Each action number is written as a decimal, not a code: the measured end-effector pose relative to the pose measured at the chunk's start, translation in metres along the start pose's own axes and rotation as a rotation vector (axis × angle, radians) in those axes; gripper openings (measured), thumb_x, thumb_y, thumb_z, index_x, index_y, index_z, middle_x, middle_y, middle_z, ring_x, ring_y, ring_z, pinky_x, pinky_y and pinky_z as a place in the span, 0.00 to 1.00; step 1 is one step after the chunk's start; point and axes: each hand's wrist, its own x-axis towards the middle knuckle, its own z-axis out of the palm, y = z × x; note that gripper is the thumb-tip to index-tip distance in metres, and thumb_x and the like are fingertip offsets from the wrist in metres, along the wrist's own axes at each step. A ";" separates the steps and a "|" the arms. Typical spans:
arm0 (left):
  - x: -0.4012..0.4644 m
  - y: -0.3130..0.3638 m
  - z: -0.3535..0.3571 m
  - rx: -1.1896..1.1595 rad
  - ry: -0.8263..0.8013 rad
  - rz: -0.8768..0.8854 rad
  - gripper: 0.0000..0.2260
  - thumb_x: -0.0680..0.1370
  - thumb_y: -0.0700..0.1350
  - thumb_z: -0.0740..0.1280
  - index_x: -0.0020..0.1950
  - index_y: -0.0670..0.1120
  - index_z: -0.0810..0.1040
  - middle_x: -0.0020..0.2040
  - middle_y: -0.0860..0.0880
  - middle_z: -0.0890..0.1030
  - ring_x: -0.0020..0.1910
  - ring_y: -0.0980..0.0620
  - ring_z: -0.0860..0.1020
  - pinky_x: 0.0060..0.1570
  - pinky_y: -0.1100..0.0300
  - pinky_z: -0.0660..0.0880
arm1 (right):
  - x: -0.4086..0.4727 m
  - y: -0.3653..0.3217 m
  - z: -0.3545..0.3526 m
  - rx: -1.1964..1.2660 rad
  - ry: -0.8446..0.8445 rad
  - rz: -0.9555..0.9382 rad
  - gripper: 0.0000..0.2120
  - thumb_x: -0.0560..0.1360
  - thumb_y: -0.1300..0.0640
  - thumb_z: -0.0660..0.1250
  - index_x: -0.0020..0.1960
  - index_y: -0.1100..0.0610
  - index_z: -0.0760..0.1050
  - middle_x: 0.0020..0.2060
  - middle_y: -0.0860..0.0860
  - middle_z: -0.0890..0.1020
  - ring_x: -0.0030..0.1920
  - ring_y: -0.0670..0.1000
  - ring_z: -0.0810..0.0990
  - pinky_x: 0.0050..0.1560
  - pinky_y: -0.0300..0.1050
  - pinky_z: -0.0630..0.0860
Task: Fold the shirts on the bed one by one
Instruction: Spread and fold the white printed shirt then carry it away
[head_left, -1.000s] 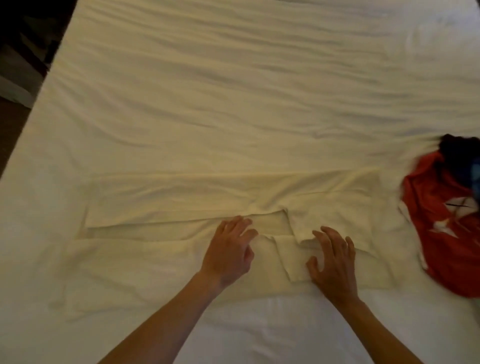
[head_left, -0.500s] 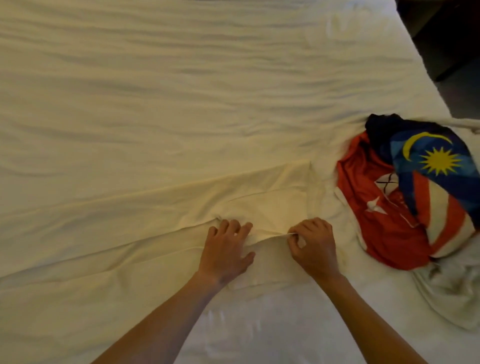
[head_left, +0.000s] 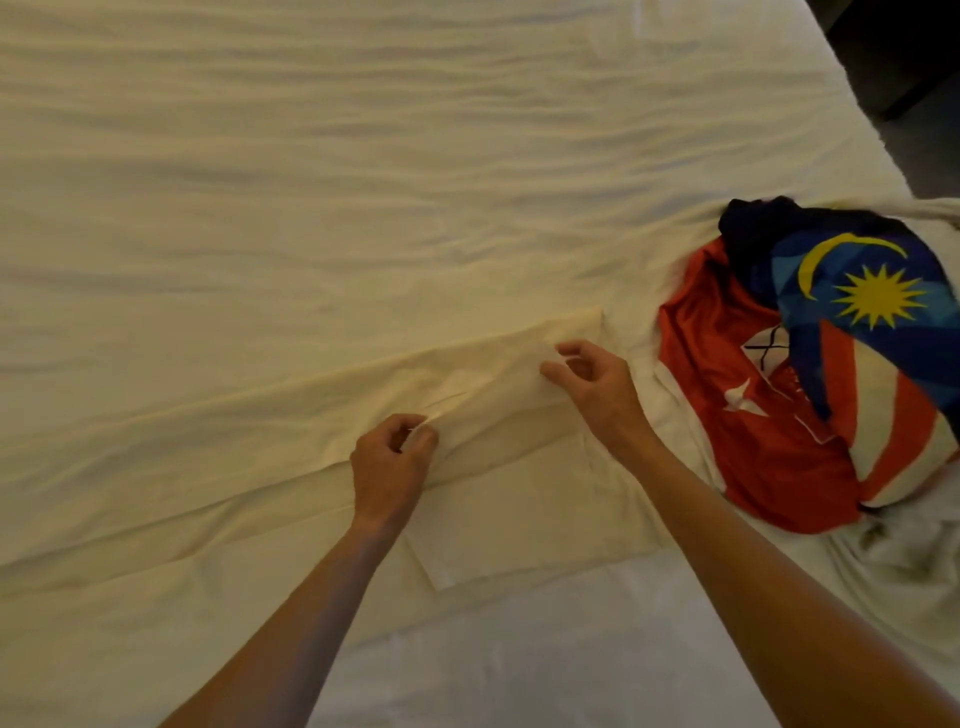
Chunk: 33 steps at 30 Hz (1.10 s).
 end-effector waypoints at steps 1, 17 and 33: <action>0.000 -0.002 0.001 -0.010 0.017 -0.072 0.03 0.72 0.49 0.72 0.39 0.54 0.82 0.34 0.57 0.82 0.33 0.61 0.78 0.36 0.57 0.75 | 0.008 0.000 0.006 0.022 0.018 0.052 0.08 0.72 0.54 0.74 0.50 0.51 0.81 0.37 0.49 0.83 0.38 0.45 0.79 0.40 0.40 0.73; -0.009 -0.014 -0.014 0.376 0.113 0.046 0.08 0.79 0.46 0.66 0.57 0.51 0.78 0.45 0.49 0.84 0.46 0.45 0.82 0.46 0.50 0.78 | -0.057 0.037 0.090 -0.944 -0.142 -0.586 0.25 0.79 0.51 0.56 0.75 0.54 0.66 0.76 0.53 0.65 0.77 0.55 0.61 0.73 0.62 0.59; 0.057 -0.133 -0.287 1.324 -0.340 0.441 0.26 0.82 0.62 0.40 0.78 0.60 0.35 0.80 0.51 0.34 0.80 0.49 0.37 0.76 0.41 0.39 | -0.184 0.020 0.337 -0.912 -0.272 -0.526 0.37 0.76 0.37 0.57 0.78 0.58 0.60 0.80 0.59 0.53 0.80 0.59 0.49 0.72 0.74 0.47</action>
